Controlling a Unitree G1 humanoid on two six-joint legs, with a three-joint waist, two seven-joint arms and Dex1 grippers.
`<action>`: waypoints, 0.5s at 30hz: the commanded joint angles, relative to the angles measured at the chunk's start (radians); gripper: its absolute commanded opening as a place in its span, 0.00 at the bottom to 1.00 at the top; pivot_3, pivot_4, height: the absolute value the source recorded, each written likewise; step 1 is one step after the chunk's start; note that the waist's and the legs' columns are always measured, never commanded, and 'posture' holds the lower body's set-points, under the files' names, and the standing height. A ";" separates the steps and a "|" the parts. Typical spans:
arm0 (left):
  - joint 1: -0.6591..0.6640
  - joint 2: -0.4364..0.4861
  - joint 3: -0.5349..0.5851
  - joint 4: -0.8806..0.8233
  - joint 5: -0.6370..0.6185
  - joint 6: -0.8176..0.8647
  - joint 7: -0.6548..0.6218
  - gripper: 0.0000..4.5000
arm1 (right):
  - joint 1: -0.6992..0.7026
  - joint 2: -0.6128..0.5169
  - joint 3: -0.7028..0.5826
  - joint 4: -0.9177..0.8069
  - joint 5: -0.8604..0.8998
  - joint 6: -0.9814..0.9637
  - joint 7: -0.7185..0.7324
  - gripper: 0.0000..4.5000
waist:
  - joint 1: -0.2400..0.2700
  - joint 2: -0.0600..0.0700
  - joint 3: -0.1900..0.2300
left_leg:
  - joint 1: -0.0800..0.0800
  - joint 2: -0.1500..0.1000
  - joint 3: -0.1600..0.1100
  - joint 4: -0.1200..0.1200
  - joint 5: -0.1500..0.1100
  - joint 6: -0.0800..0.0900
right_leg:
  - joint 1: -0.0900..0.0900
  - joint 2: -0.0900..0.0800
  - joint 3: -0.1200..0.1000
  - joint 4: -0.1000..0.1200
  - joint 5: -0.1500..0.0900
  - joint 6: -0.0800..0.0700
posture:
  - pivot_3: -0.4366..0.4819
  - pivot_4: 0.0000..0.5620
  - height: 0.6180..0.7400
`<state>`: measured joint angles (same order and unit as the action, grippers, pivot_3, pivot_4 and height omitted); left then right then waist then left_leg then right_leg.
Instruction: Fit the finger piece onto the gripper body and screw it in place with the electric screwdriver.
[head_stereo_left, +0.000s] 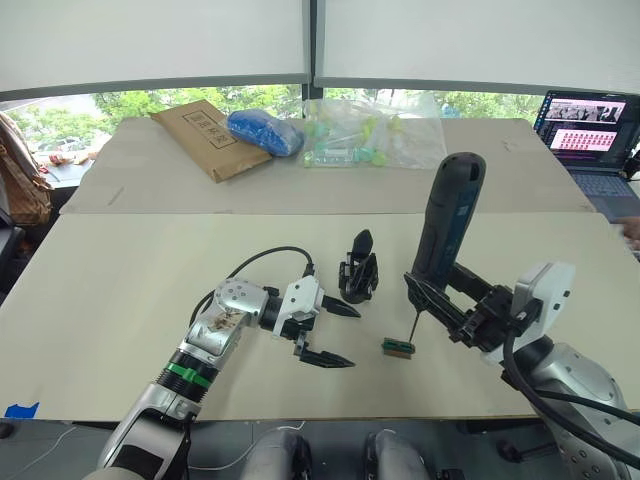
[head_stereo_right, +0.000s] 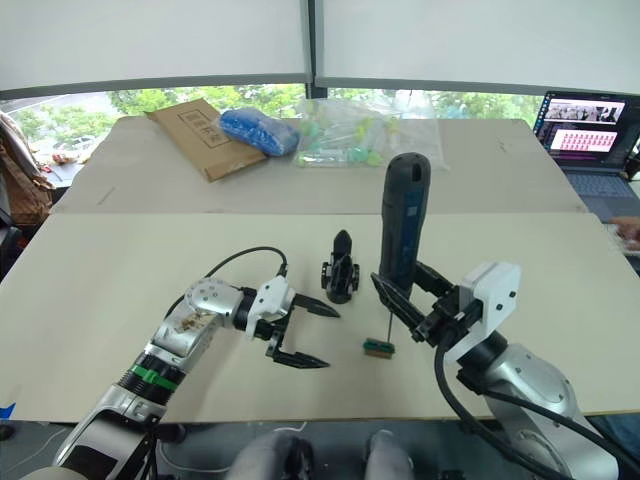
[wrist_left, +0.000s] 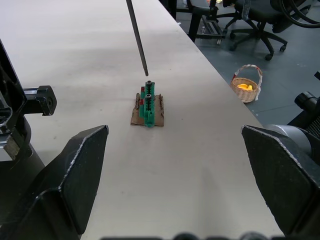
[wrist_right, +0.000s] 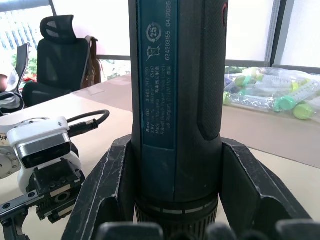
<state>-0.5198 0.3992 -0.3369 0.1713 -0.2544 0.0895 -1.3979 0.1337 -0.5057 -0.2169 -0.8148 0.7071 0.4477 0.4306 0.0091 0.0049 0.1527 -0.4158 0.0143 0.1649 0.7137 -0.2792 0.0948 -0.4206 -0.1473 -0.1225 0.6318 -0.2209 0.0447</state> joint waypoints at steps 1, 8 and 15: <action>-0.020 -0.004 0.003 -0.008 -0.002 -0.013 -0.003 1.00 | -0.020 -0.009 -0.018 -0.042 0.000 -0.020 -0.010 0.42 | 0.000 0.000 0.000 | 0.000 0.000 0.000 0.000 0.000 0.000 | 0.000 0.000 0.000 0.000 0.000 0.000 | 0.48 0.27 0.93; -0.021 -0.003 0.003 -0.004 0.000 -0.018 -0.005 1.00 | -0.006 -0.006 -0.016 -0.046 -0.010 -0.022 -0.010 0.42 | 0.000 0.000 0.000 | 0.000 0.000 0.000 0.000 0.000 0.000 | 0.000 0.000 0.000 0.000 0.000 0.000 | 0.48 0.27 0.93; -0.023 -0.003 0.002 -0.003 0.000 -0.020 -0.004 1.00 | 0.013 0.004 -0.002 -0.037 -0.028 -0.035 -0.003 0.42 | 0.000 0.000 0.000 | 0.000 0.000 0.000 0.000 0.000 0.000 | 0.000 0.000 0.000 0.000 0.000 0.000 | 0.48 0.27 0.93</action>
<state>-0.5319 0.3992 -0.3369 0.1741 -0.2537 0.0886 -1.3988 0.1441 -0.5071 -0.2092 -0.8148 0.6794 0.4476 0.4290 0.0094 0.0049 0.1527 -0.4158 0.0143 0.1648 0.7137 -0.2792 0.0948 -0.4206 -0.1473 -0.1226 0.6318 -0.2209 0.0447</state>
